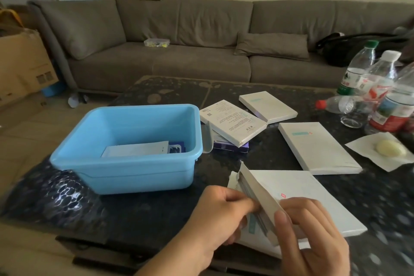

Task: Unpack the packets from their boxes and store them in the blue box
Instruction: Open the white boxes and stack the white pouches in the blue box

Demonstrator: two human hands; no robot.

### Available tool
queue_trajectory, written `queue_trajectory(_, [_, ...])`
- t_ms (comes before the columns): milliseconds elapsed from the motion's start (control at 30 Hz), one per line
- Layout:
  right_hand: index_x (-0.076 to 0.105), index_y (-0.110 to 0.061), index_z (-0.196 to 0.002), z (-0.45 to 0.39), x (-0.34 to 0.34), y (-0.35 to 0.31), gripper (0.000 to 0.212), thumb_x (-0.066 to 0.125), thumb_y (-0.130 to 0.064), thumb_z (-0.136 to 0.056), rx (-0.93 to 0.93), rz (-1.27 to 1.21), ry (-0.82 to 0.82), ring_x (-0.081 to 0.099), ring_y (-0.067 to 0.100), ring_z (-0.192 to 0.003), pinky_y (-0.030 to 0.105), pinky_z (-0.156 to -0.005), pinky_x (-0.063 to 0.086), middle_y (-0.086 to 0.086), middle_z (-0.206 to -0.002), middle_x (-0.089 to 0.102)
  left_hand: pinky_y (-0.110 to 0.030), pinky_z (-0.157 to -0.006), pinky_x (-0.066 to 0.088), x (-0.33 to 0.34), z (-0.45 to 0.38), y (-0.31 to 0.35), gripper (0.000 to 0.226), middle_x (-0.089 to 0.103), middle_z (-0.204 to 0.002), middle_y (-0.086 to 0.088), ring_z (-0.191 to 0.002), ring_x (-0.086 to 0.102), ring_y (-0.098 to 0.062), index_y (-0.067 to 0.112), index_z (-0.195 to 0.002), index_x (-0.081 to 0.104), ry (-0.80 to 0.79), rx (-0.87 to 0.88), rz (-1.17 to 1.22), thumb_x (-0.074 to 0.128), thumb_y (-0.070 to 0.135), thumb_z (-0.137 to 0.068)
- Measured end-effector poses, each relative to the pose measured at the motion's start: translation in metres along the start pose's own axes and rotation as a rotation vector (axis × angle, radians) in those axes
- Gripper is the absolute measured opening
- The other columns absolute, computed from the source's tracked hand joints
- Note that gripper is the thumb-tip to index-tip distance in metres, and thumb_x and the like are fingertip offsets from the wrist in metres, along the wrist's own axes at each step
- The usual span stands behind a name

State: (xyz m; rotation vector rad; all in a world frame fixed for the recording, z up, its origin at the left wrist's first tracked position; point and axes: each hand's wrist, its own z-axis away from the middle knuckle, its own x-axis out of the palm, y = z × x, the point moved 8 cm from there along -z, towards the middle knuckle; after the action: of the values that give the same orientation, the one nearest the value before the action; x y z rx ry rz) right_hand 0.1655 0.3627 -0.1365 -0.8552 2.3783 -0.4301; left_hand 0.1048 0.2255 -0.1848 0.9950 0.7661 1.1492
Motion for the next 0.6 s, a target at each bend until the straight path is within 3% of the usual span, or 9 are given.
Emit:
queue_trajectory(167, [0.064,-0.009,-0.061,0.002,0.000,-0.001,0.049,0.046,-0.036,-0.098,-0.024,-0.005,-0.003,0.060,0.017,-0.068,0.021,-0.061,0.042,-0.004,-0.073,0.064,-0.020,-0.043,0.036,0.005,-0.002,-0.001,0.019,0.051,-0.047,0.002,-0.040,0.041,-0.010,0.010,-0.084,0.078,-0.060,-0.004,-0.139,0.071,0.028,-0.086])
queue_trajectory(367, [0.063,-0.010,-0.060,0.003,0.000,-0.001,0.052,0.045,-0.039,-0.099,-0.026,-0.003,0.001,0.058,0.014,-0.070,0.020,-0.063,0.042,-0.006,-0.074,0.064,-0.030,-0.060,0.046,0.006,-0.007,-0.001,0.040,0.054,-0.049,-0.005,-0.038,0.042,-0.014,0.001,-0.074,0.072,-0.022,0.039,-0.324,0.066,0.040,-0.083])
queue_trajectory(600, [0.062,-0.011,-0.058,0.009,-0.002,-0.002,0.054,0.044,-0.040,-0.100,-0.054,0.004,-0.010,0.055,0.007,-0.072,0.016,-0.065,0.041,-0.008,-0.073,0.063,-0.027,-0.055,0.047,0.009,-0.013,0.000,0.027,0.060,-0.049,-0.004,-0.035,0.046,-0.013,0.009,-0.063,0.070,-0.008,0.023,-0.417,0.068,0.029,-0.081])
